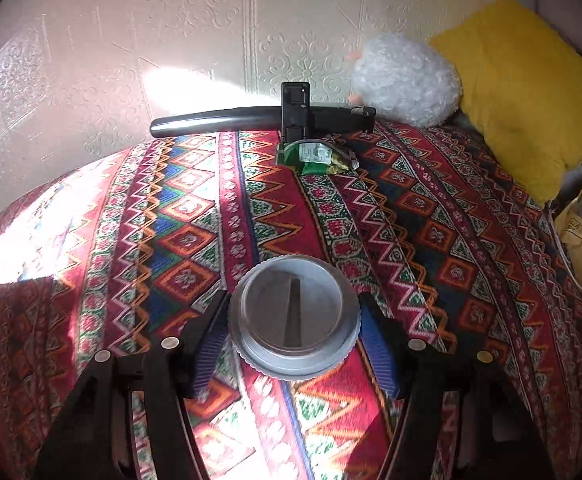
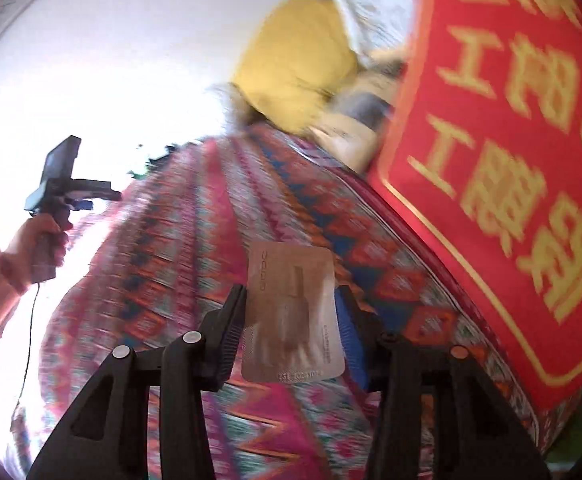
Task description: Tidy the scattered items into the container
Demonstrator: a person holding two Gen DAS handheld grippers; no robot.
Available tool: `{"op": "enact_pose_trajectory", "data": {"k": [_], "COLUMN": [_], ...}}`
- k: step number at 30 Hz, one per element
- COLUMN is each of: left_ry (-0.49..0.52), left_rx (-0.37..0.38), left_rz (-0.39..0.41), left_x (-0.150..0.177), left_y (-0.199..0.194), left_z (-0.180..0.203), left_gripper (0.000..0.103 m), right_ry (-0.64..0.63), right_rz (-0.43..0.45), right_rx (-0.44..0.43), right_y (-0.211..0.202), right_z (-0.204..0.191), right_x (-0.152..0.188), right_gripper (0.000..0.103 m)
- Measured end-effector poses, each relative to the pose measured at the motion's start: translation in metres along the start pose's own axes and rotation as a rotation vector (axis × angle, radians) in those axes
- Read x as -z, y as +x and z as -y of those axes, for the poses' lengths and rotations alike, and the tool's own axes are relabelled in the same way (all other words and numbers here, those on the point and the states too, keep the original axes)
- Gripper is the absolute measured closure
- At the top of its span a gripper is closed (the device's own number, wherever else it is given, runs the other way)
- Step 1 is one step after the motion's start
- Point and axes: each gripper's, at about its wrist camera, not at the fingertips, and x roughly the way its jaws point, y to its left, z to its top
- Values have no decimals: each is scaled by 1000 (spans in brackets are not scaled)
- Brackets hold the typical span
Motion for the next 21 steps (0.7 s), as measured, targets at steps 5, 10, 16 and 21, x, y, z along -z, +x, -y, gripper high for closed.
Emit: {"op": "enact_pose_trajectory", "data": {"k": [5,10,16,21], "left_ry": [-15,-165,-390,-573], "left_rx": [-14,-211,-407,-368], "left_rz": [104,186,202,220], "left_x": [36,66,137,196], "left_y": [-149,-259,-313,-314], "left_z": [-90,-230,-354,-407], "left_gripper": [41,41,41,41], "right_ry": [-213,-260,-74,-11], "right_rz": [-15,-131,-380,-489], "right_rx": [-211,-282,-244,-91], "right_y": [31,173,367,420], "right_z": [-93,-176,-255,-262], "right_x": [-76,-167,-211,-195], "right_gripper": [0,1,6,58]}}
